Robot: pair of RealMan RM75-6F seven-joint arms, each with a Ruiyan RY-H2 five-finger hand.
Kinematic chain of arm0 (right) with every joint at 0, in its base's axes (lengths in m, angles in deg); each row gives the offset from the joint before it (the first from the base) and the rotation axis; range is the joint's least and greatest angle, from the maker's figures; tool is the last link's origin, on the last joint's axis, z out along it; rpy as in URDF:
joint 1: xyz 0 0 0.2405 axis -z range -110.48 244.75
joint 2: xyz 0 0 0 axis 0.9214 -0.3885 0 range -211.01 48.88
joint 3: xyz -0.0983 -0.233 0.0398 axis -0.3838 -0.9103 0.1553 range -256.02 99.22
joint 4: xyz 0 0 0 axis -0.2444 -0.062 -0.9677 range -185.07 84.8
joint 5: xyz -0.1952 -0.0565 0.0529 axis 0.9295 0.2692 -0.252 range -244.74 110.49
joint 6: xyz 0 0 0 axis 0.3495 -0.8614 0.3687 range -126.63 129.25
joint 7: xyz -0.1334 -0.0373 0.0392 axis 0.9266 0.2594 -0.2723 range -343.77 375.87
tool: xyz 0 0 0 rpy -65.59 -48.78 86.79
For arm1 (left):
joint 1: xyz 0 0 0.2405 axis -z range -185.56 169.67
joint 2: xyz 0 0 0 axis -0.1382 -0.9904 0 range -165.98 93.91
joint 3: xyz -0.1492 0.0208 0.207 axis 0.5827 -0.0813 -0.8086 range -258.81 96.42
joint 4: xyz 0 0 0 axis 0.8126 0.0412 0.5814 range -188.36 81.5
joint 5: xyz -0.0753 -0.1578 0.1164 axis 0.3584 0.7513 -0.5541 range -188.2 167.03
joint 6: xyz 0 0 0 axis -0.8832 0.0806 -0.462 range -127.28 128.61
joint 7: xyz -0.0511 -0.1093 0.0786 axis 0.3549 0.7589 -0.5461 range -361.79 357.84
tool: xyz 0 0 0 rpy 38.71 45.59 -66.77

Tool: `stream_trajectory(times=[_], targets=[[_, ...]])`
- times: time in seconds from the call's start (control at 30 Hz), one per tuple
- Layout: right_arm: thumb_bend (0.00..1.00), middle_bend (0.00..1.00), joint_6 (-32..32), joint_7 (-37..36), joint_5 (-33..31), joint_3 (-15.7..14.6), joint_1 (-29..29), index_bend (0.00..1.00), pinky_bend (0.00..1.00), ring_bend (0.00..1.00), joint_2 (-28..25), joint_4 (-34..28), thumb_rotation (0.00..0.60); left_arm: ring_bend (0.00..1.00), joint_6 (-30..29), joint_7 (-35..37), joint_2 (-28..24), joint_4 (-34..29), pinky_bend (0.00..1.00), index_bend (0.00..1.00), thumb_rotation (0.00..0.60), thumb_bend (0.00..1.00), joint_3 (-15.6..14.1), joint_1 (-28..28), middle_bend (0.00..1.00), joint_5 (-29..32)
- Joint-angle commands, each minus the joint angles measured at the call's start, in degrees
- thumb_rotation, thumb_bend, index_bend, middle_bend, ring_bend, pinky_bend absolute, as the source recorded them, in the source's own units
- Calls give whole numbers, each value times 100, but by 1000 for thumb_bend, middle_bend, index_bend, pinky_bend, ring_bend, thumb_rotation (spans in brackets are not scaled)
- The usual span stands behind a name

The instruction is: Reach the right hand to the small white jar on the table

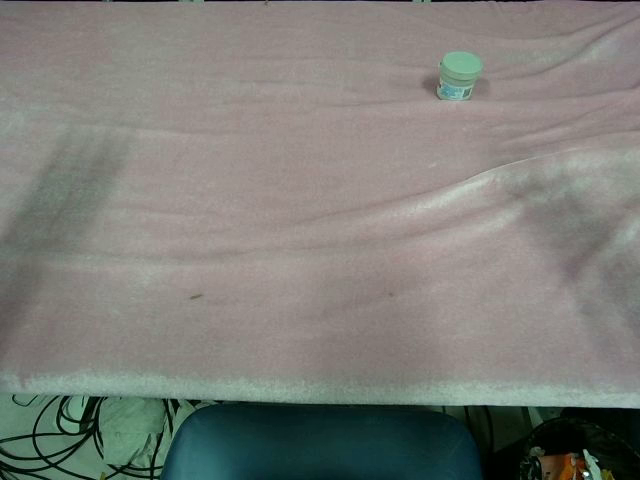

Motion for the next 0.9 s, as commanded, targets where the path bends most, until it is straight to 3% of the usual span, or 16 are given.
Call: stream_trajectory(times=[0.03, 0.47, 0.7, 0.9], targets=[[76, 0, 52, 9, -13, -12, 6, 0, 223, 0, 16, -30, 600, 0, 9, 5, -4, -8, 0, 0, 600, 0, -2, 0, 0, 9], [76, 0, 768, 200, -530, 237, -277, 0, 223, 0, 58, -725, 600, 0, 17, 205, -79, -4, 0, 0, 600, 0, 27, -38, 0, 148], [76, 0, 1864, 880, -1388, 889, -987, 0, 223, 0, 329, -1256, 600, 0, 61, 312, -108, -30, 0, 0, 600, 0, 25, -13, 0, 128], [79, 0, 2908, 1537, -2535, 1594, -1823, 0, 222, 0, 899, -906, 600, 0, 116, 345, -123, -42, 0, 0, 600, 0, 44, 1, 0, 200]])
